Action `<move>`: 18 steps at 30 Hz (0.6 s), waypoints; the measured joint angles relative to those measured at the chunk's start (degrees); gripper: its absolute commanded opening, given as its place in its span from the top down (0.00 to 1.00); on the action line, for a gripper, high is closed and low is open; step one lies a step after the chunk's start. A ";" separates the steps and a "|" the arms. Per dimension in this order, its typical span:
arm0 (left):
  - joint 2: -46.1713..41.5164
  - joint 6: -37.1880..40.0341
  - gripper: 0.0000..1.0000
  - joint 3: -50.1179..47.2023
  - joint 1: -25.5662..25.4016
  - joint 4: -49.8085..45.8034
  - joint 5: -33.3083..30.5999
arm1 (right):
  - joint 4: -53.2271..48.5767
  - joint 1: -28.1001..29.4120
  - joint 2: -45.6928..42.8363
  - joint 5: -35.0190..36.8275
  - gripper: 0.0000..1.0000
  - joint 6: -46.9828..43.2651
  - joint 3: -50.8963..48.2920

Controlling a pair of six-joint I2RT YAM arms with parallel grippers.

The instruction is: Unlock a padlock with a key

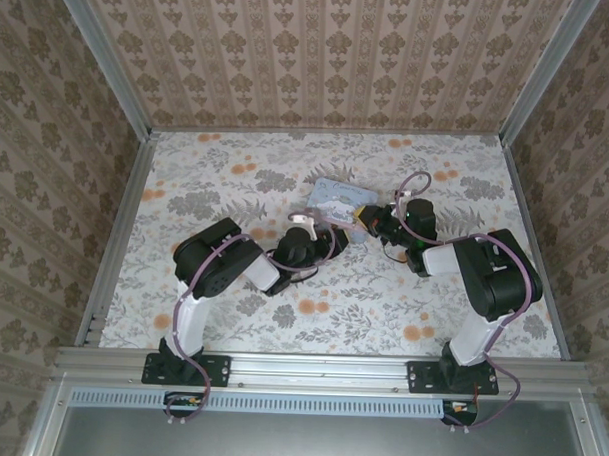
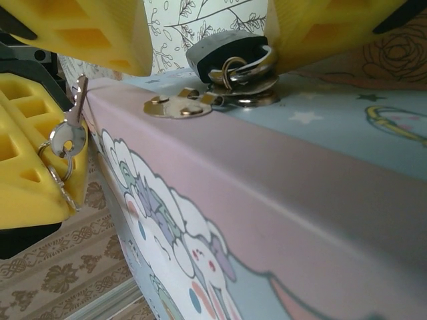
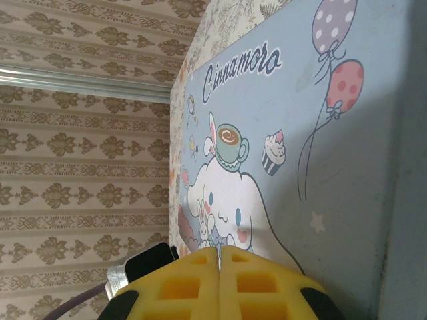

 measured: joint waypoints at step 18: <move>0.00 -4.70 0.39 -2.25 -0.81 5.05 -0.85 | 1.49 0.00 0.81 -0.09 1.00 0.24 0.00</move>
